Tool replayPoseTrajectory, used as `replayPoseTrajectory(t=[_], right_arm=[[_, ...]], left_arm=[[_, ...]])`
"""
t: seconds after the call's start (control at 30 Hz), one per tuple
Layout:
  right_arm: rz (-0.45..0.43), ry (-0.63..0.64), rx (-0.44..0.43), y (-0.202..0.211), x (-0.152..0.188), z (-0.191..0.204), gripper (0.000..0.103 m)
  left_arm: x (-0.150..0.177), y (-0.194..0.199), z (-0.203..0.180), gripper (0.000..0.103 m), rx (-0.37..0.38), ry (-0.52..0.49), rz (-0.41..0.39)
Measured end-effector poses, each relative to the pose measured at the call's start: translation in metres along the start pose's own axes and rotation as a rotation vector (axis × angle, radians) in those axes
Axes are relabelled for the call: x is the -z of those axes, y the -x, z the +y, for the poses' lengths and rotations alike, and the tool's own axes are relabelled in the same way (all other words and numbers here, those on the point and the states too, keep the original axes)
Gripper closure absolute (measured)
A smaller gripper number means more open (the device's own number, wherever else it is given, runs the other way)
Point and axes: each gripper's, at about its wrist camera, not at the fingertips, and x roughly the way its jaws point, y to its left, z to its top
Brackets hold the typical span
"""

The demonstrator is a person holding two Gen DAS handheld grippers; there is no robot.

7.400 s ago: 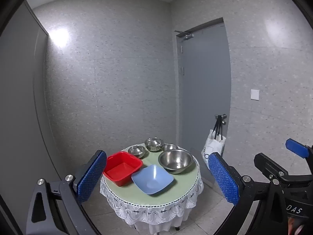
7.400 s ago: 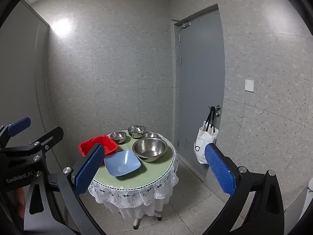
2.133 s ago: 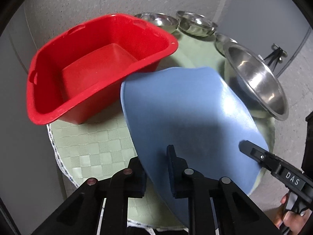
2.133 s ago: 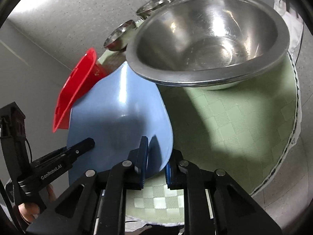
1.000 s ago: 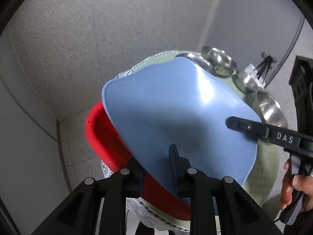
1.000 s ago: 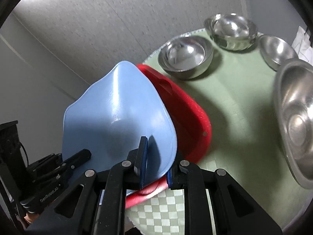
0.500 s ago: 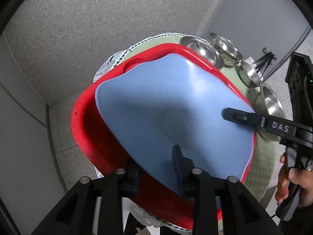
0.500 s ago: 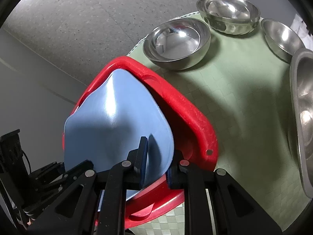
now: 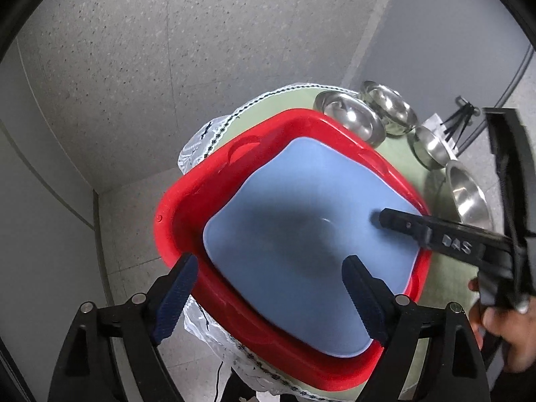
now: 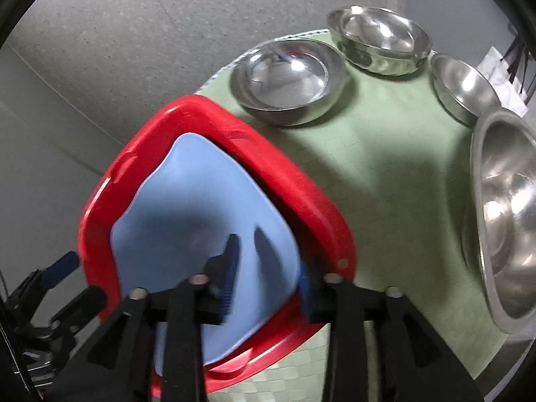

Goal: Organize plates and bowls
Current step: 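Lift the blue plate with both grippers and lower it into the red basin, then open both grippers and release the blue plate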

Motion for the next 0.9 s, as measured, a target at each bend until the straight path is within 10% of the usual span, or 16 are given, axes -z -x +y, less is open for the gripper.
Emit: replayPoseTrajectory(t=[0.13,0.43,0.9], right_arm=[[-0.057,0.021,0.029,0.019,0.009,0.011,0.03],[-0.224,-0.042,0.037,0.09,0.031,-0.026,0.028],[-0.336,-0.186,0.237,0.163,0.053,-0.23,0.022]], left_arm=[[-0.001,0.008,-0.012,0.018,-0.023,-0.023,-0.036],[-0.001,0.032,-0.081,0.01,0.002,-0.079,-0.141],[-0.006,-0.02,-0.276,0.005,-0.012,-0.191,-0.083]])
